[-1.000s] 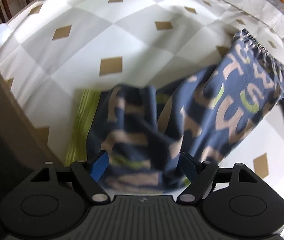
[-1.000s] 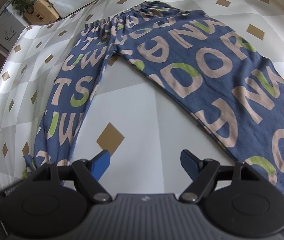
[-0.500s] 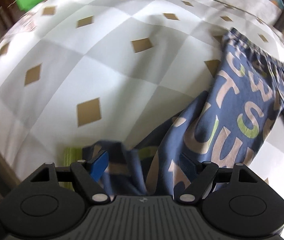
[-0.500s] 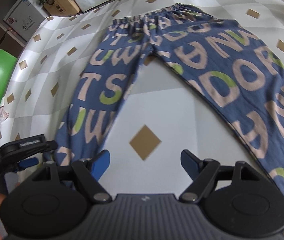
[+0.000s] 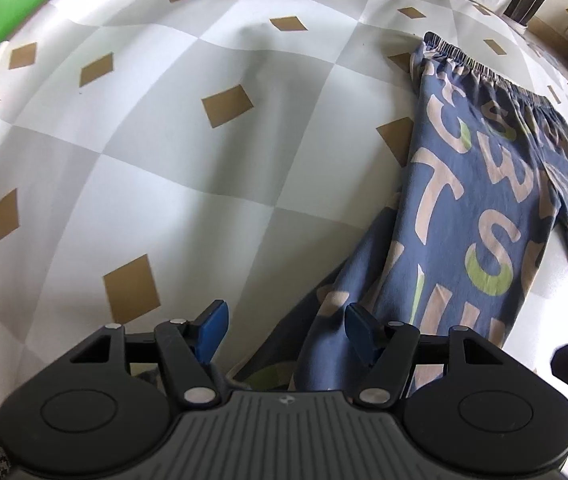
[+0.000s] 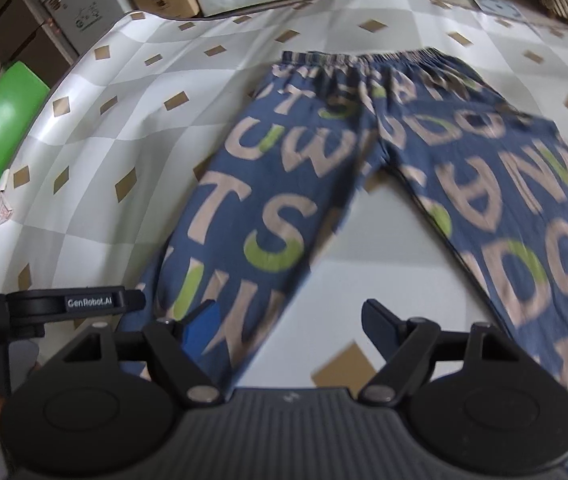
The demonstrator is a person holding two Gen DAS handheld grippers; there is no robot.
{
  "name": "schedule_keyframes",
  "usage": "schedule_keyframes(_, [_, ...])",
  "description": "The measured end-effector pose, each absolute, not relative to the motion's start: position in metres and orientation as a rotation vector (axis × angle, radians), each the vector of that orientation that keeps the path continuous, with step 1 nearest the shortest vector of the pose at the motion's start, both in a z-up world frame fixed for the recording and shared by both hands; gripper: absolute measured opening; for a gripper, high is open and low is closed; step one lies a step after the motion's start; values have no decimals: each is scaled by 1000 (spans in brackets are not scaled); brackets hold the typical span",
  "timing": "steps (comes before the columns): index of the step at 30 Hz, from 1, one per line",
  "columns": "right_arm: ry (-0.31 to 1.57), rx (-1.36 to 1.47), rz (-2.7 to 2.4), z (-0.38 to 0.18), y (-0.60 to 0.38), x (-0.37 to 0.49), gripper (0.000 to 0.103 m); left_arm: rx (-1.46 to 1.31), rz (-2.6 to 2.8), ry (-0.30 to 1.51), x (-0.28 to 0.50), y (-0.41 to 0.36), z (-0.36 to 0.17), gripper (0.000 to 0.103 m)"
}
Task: Fold clothes
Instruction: 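Open the left tool off the cuff and press the leg flat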
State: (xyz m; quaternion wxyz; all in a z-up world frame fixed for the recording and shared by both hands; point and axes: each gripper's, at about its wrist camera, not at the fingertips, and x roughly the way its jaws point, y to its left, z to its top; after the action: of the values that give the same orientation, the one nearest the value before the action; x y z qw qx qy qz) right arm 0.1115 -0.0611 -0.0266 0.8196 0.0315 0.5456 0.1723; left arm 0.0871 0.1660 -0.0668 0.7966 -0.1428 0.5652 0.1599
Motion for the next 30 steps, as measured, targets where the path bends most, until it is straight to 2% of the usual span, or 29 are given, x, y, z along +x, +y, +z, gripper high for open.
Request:
schedule_keyframes(11, [1159, 15, 446, -55, -26, 142, 77, -373, 283, 1226, 108, 170, -80, 64])
schedule_keyframes(19, [1241, 2, 420, -80, -25, 152, 77, -333, 302, 1222, 108, 171, -80, 65])
schedule_keyframes(30, [1236, -102, 425, -82, -26, 147, 80, -390, 530, 1227, 87, 201, -81, 67])
